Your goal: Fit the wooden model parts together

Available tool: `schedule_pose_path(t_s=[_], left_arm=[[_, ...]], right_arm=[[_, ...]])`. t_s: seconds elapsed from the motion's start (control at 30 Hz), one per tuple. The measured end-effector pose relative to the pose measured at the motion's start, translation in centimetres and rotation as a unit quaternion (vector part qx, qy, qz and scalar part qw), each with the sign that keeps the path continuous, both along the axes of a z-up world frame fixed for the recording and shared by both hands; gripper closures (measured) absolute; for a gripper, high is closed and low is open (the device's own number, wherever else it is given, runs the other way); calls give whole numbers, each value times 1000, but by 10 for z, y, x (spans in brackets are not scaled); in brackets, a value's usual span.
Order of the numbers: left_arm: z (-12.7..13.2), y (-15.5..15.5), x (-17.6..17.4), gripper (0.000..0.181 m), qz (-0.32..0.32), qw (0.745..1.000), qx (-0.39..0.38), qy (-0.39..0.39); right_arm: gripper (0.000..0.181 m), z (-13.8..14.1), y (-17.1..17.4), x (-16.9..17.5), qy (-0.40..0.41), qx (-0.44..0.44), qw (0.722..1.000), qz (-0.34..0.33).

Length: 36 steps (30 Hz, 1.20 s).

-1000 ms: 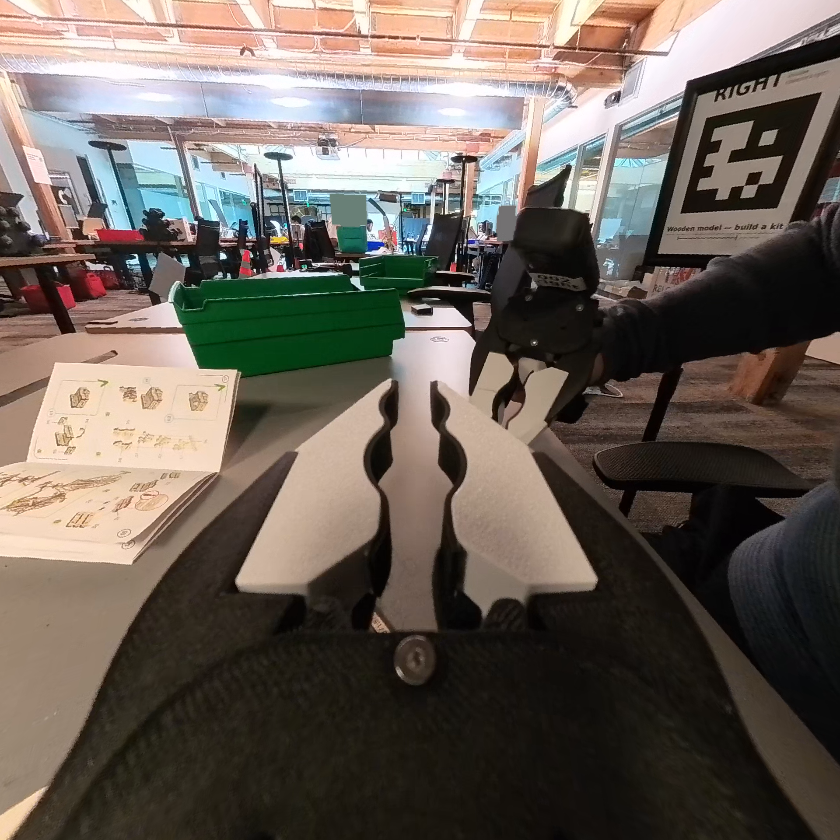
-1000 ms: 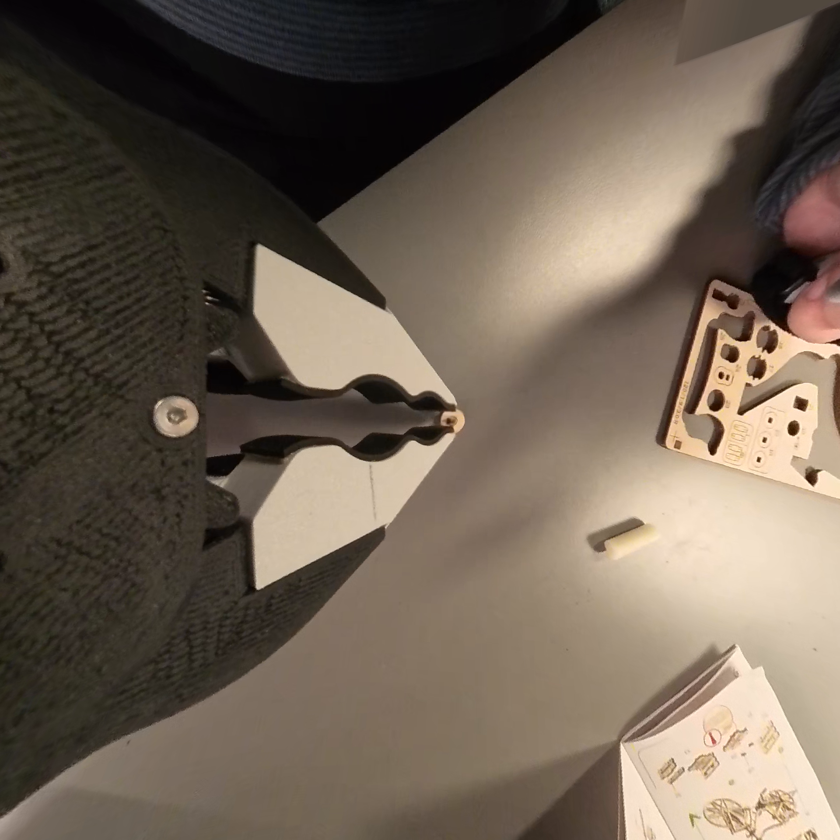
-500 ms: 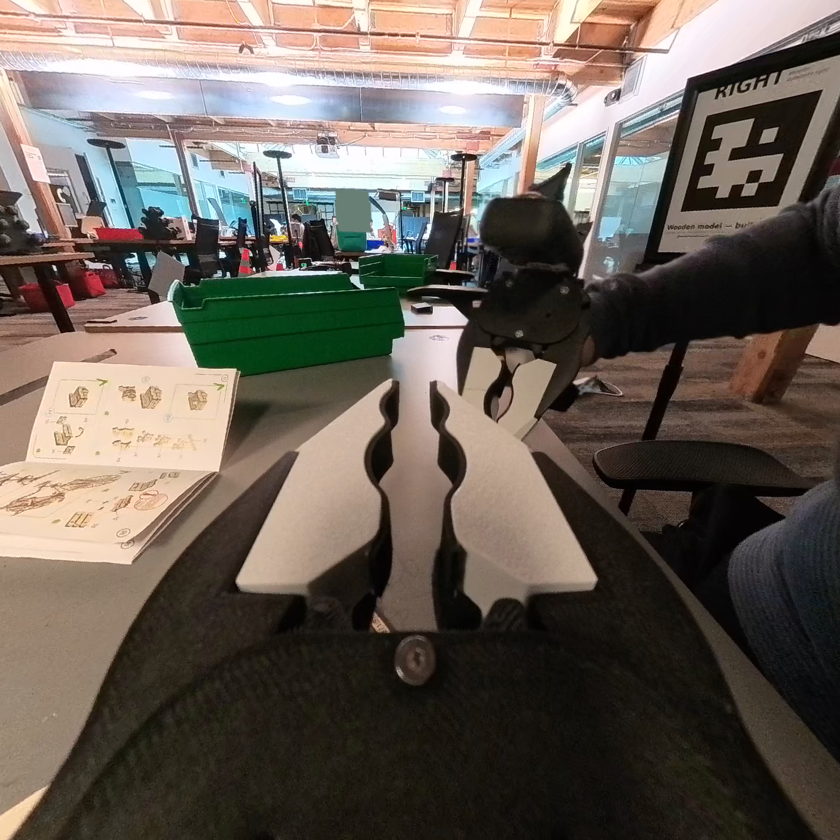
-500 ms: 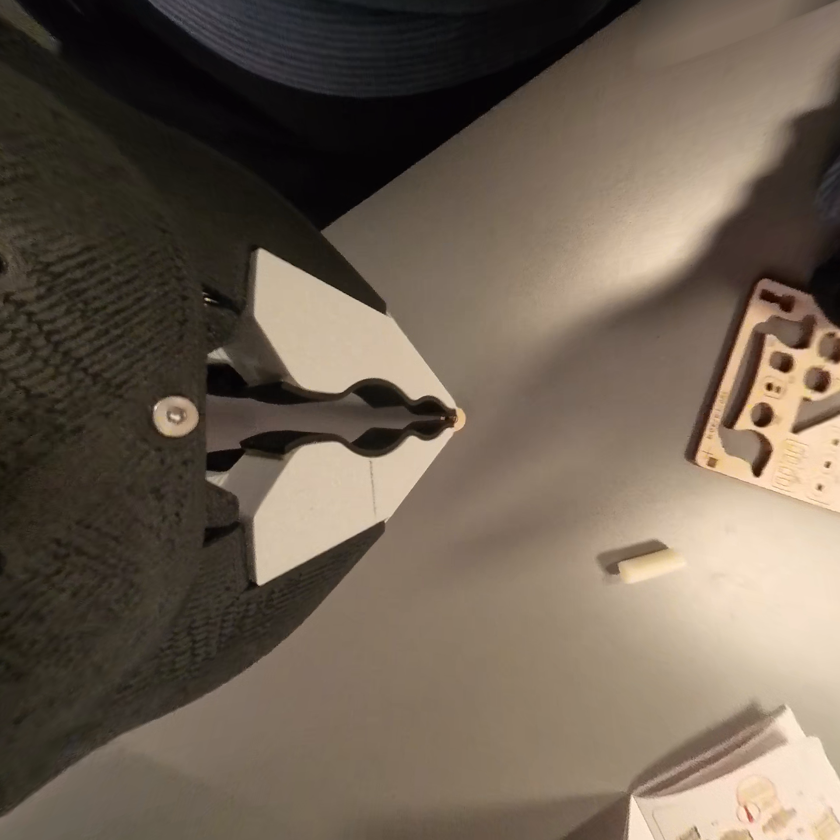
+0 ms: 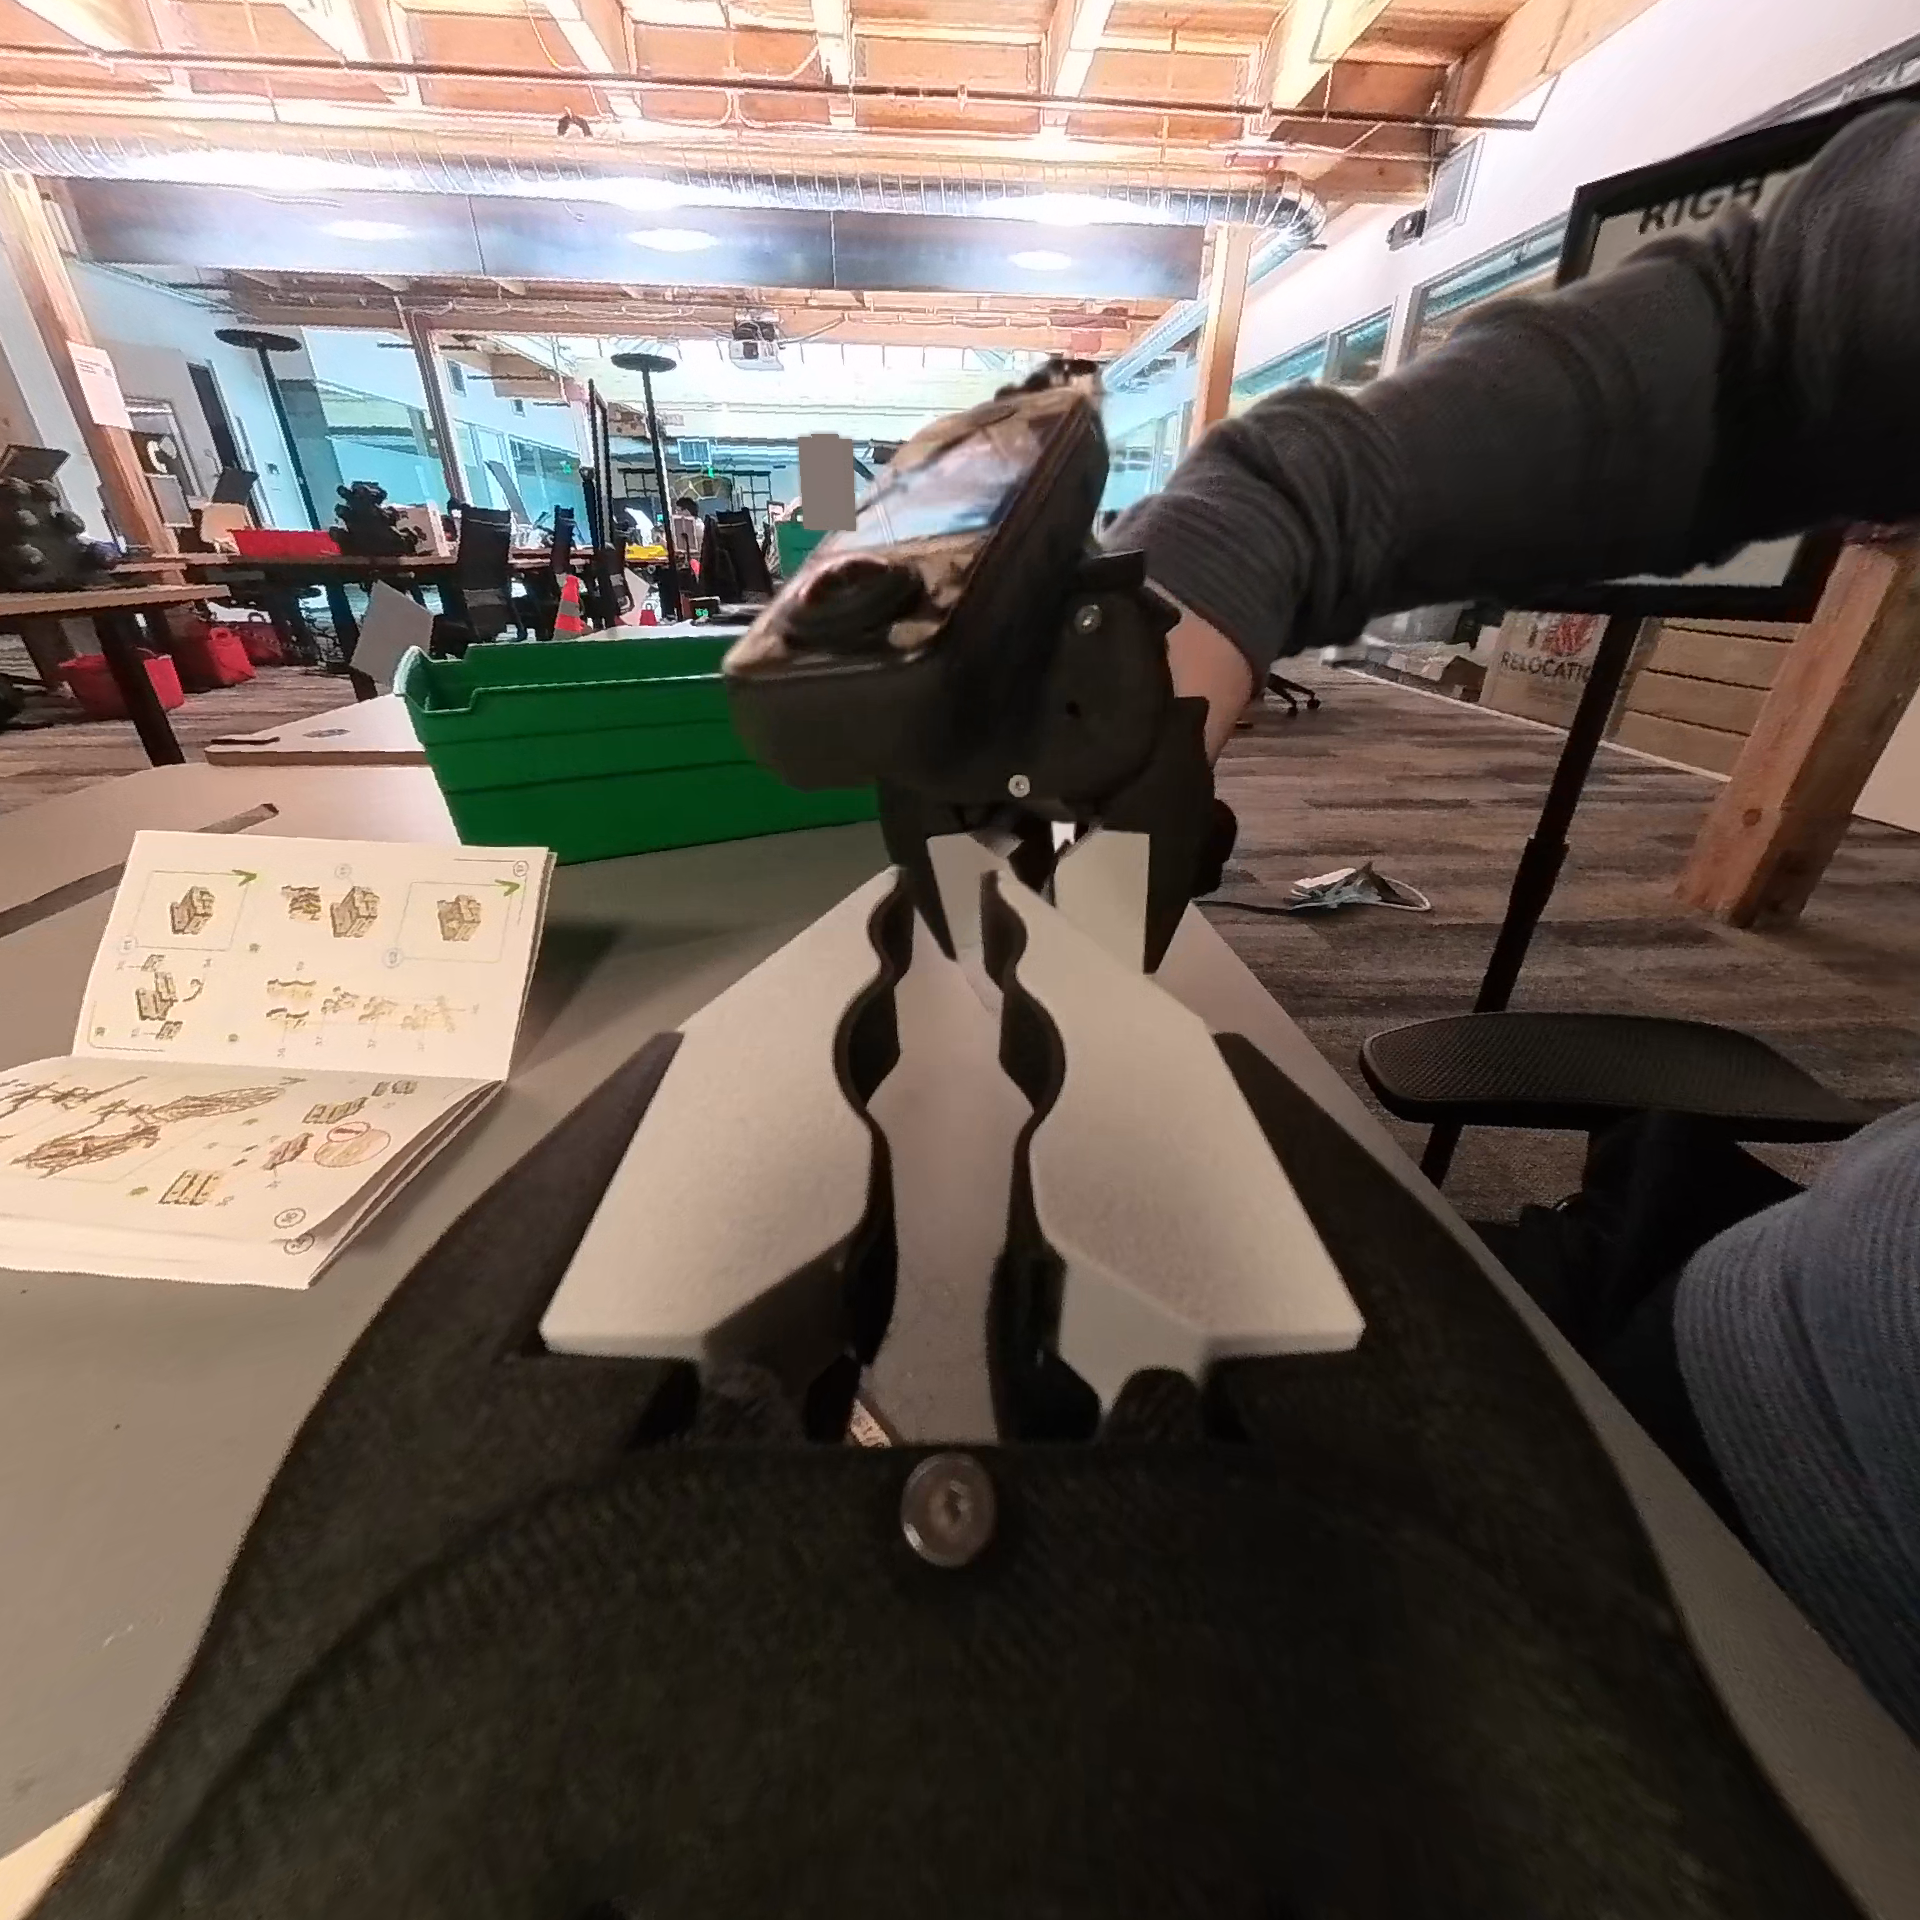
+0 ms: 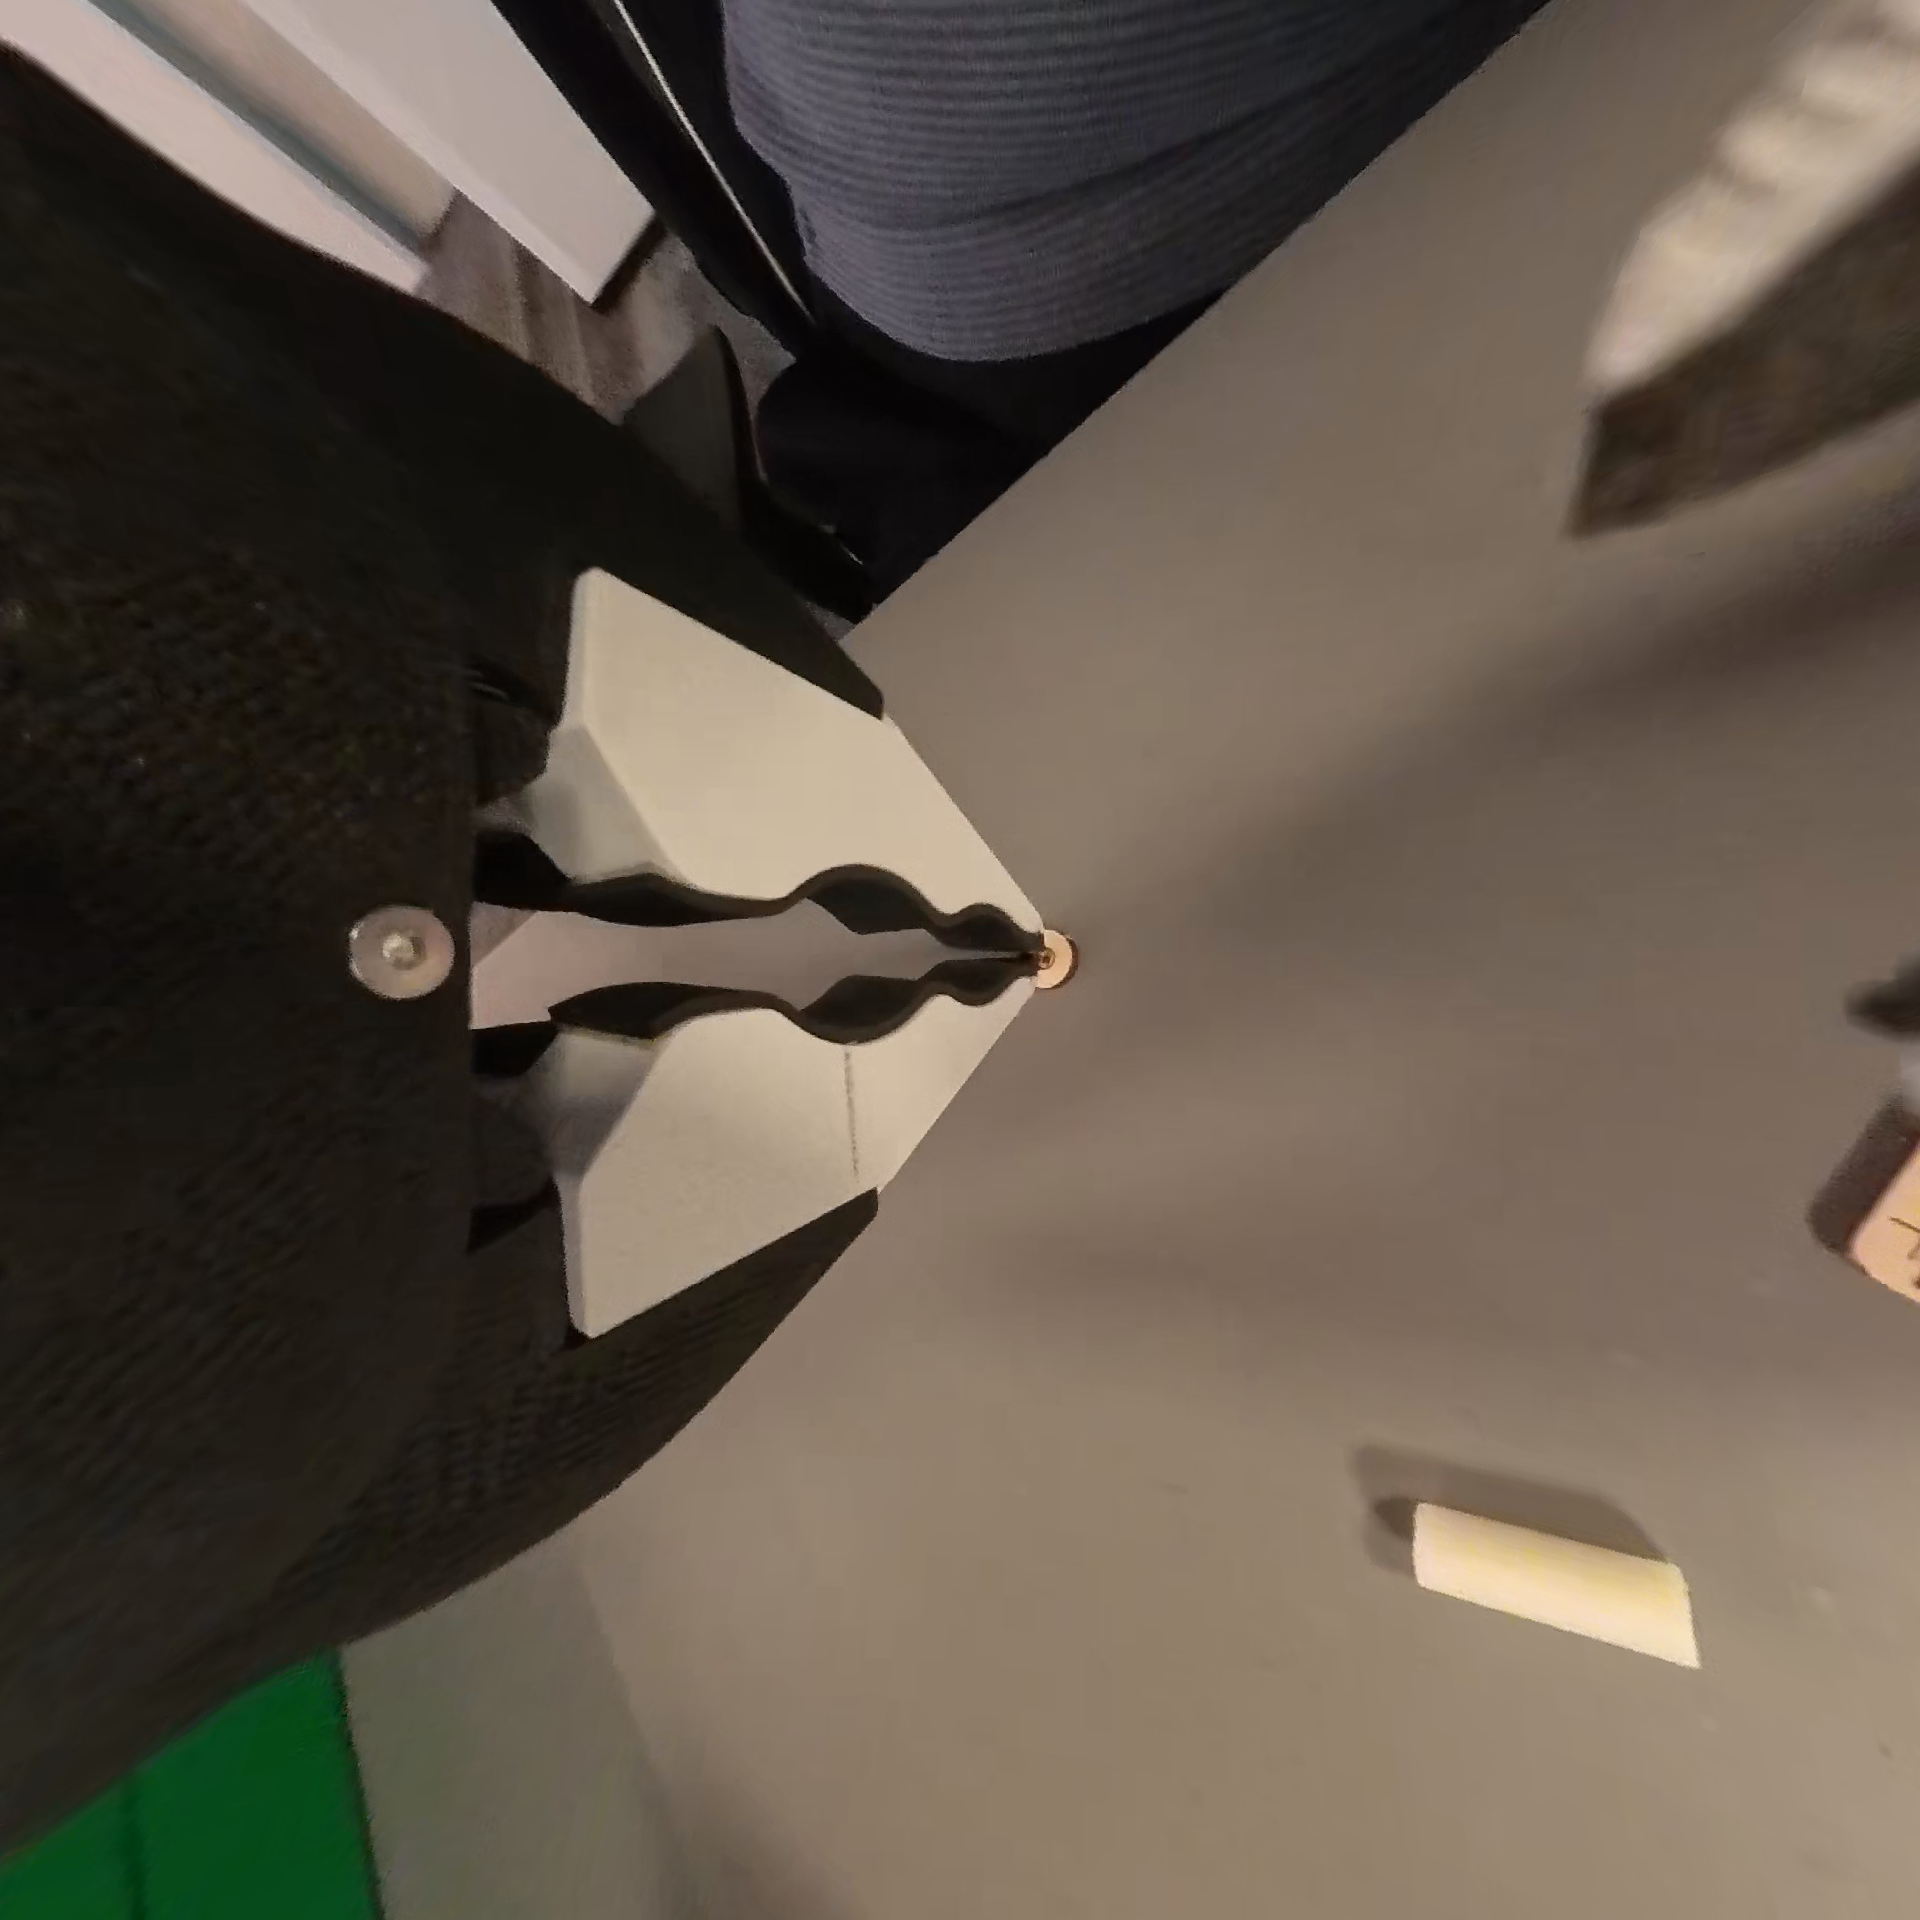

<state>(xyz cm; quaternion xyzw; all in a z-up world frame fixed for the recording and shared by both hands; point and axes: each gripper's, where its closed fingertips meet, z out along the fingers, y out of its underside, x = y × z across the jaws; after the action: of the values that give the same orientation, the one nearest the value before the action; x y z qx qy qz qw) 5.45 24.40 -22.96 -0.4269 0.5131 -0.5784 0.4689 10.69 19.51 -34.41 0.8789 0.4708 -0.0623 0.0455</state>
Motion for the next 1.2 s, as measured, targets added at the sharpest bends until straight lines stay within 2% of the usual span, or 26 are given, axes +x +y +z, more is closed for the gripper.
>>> schedule_pose_path(t_s=[0.3, 0.47, 0.57, 0.73, 0.83, 0.93, 1.0, 1.07, 1.13, 1.2], left_arm=[[2, 3, -2, 170, 6, 1000, -11, -5], [1, 3, -2, 171, 11, 1000, -7, -3], [1, 4, -2, 170, 11, 1000, -9, -4], [-2, 0, -1, 165, 2, 1000, 5, 8], [-7, -14, 0, 154, -31, 998, 41, 22], [-22, -29, 4, 142, -45, 991, 115, 59], [-30, -35, 6, 138, -29, 980, 183, 71], [-28, -37, 7, 133, 14, 967, 246, 59], [-19, -43, 5, 138, 42, 955, 291, 30], [-12, -49, 2, 145, 49, 953, 300, 11]], right_arm=[[181, -1, 2, 0, -30, -37, 998, 31], [181, -2, 2, 0, -32, -27, 999, 32], [181, -2, 4, -1, -4, 3, 1000, 12], [181, 0, 6, -5, 105, 61, 990, -76], [181, 4, 8, -8, 183, 106, 970, -119], [181, 24, 14, -19, 290, 157, 931, -158], [181, 46, 21, -26, 362, 194, 893, -184], [181, 69, 23, -35, 426, 219, 855, -199], [181, 84, 22, -43, 464, 230, 830, -206], [181, 94, 18, -52, 493, 227, 814, -206]])
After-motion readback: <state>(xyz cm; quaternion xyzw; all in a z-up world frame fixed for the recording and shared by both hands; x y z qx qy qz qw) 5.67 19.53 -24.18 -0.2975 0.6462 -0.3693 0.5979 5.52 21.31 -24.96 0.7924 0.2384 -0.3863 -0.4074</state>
